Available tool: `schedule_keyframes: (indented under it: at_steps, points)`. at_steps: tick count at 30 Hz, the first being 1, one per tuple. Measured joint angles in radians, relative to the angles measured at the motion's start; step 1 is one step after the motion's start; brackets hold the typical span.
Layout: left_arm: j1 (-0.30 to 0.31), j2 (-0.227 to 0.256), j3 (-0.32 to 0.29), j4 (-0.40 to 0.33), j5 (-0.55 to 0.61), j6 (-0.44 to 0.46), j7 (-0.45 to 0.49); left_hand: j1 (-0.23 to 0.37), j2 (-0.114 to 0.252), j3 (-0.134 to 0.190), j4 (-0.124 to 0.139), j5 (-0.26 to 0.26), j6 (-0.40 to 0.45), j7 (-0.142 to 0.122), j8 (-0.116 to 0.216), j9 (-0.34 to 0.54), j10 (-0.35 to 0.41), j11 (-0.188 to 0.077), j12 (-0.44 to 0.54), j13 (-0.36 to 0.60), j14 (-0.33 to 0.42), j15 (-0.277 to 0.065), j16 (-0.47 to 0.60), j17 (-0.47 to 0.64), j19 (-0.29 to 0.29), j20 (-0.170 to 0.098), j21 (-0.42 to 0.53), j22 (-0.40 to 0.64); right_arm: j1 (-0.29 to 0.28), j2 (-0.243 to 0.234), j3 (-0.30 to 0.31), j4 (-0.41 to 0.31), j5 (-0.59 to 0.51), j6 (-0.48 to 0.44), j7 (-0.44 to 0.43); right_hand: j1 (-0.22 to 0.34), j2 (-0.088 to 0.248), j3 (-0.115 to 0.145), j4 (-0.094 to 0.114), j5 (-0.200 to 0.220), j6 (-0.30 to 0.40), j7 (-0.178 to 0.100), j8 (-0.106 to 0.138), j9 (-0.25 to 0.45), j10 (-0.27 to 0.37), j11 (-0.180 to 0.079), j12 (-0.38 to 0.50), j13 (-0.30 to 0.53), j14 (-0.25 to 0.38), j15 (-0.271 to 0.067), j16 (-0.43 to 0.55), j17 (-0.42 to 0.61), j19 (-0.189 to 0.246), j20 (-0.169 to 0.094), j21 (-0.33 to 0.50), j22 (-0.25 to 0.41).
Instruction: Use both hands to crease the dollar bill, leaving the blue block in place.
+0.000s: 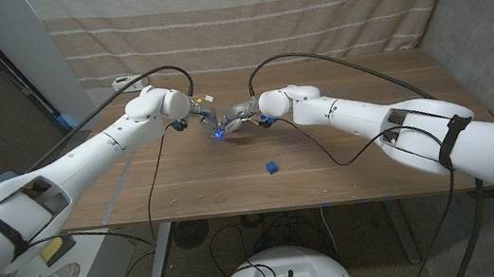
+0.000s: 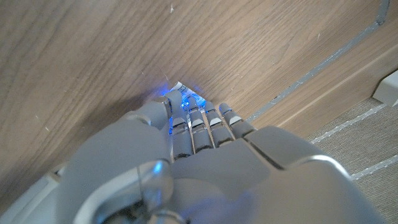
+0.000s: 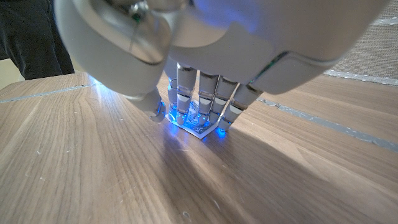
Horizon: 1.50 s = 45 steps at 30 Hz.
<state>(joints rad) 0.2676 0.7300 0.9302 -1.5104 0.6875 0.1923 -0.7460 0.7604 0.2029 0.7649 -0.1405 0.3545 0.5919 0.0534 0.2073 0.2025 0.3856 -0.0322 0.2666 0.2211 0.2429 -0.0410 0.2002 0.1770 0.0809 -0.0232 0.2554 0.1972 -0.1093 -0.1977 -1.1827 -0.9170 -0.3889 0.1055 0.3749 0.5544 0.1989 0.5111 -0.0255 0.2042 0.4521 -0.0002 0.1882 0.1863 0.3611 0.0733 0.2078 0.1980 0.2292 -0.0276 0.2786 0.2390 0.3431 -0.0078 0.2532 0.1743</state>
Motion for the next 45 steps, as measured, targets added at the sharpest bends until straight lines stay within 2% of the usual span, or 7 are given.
schedule_keyframes:
  at_steps: [8,18,23,34,38,41,45]
  points:
    - [-0.004,-0.001,0.009,0.003,0.004,0.010,-0.012,-0.010,-0.010,-0.024,0.008,-0.012,0.000,0.000,-0.004,0.000,0.000,0.000,0.000,0.000,0.000,0.000,0.000,0.000,0.007,0.014,0.004,0.001,-0.003,-0.006,-0.001,-0.017,-0.011,-0.011,0.002,0.005,-0.005,0.004,0.004,0.000,0.047,0.018,0.009,0.000,0.040,0.000,0.011,-0.001,0.049,-0.008,0.020,0.001,0.021,-0.011,0.002,0.000]
    - [0.001,0.012,0.001,-0.005,-0.007,0.017,-0.013,-0.068,-0.028,-0.091,0.029,-0.026,-0.003,0.002,-0.009,0.000,-0.013,0.012,-0.012,0.000,-0.011,0.003,-0.004,0.000,-0.002,0.074,0.004,0.001,-0.004,-0.012,-0.023,-0.049,-0.050,-0.037,0.006,0.009,-0.001,0.021,0.012,0.000,0.174,0.037,0.039,-0.005,0.130,0.011,0.037,-0.002,0.139,-0.014,0.042,-0.008,0.067,-0.008,0.011,0.006]
    - [0.011,0.021,-0.020,-0.007,-0.039,0.015,0.004,-0.101,-0.037,-0.119,0.047,-0.034,-0.013,0.013,-0.013,0.003,-0.023,0.022,-0.015,-0.001,-0.007,0.022,-0.004,0.000,0.005,0.106,0.004,0.001,-0.003,-0.012,-0.033,-0.056,-0.071,-0.052,0.011,0.013,-0.005,0.029,0.012,0.000,0.185,0.042,0.039,-0.006,0.138,0.009,0.041,0.000,0.157,-0.014,0.044,-0.009,0.075,-0.010,0.013,0.004]
    - [0.035,0.044,-0.081,-0.018,-0.138,-0.002,0.056,-0.173,-0.052,-0.157,0.067,-0.042,-0.049,0.020,-0.021,0.002,-0.047,0.036,-0.027,0.005,-0.013,0.041,-0.008,0.000,0.002,0.127,0.004,0.001,0.002,-0.004,-0.046,-0.052,-0.094,-0.062,0.015,0.021,-0.005,0.033,0.008,0.000,0.195,0.041,0.039,-0.007,0.152,0.020,0.042,0.001,0.159,-0.015,0.047,-0.008,0.081,-0.015,0.014,0.002]
    - [0.037,0.051,-0.095,-0.022,-0.165,-0.005,0.066,-0.152,-0.030,-0.128,0.029,-0.033,-0.008,0.024,-0.004,0.002,-0.017,0.022,-0.020,0.009,0.005,0.024,-0.008,-0.005,0.002,0.127,0.004,0.001,0.003,-0.002,-0.047,-0.048,-0.097,-0.063,0.015,0.021,-0.005,0.033,0.008,0.000,0.195,0.041,0.039,-0.007,0.152,0.020,0.042,0.001,0.159,-0.015,0.047,-0.008,0.081,-0.015,0.014,0.002]
    - [0.030,0.053,-0.095,-0.022,-0.169,-0.005,0.067,-0.089,-0.006,-0.073,-0.021,0.006,0.020,0.016,0.000,0.002,0.014,0.008,-0.011,0.009,0.023,0.005,-0.008,-0.004,0.005,0.124,0.004,0.001,0.004,0.000,-0.048,-0.045,-0.097,-0.062,0.015,0.021,-0.005,0.033,0.008,0.000,0.195,0.041,0.036,-0.007,0.152,0.020,0.042,0.001,0.159,-0.015,0.047,-0.008,0.081,-0.016,0.014,0.002]
    - [0.012,0.053,-0.079,-0.023,-0.144,-0.001,0.060,0.034,0.000,0.019,-0.050,0.073,0.056,-0.002,0.000,0.002,0.036,-0.004,-0.011,0.009,0.029,0.000,-0.008,-0.002,0.005,0.112,0.008,0.001,0.005,0.002,-0.047,-0.039,-0.097,-0.058,0.014,0.021,-0.005,0.033,0.008,0.000,0.195,0.041,0.032,-0.007,0.152,0.020,0.042,0.001,0.159,-0.015,0.047,-0.008,0.086,-0.021,0.014,0.003]
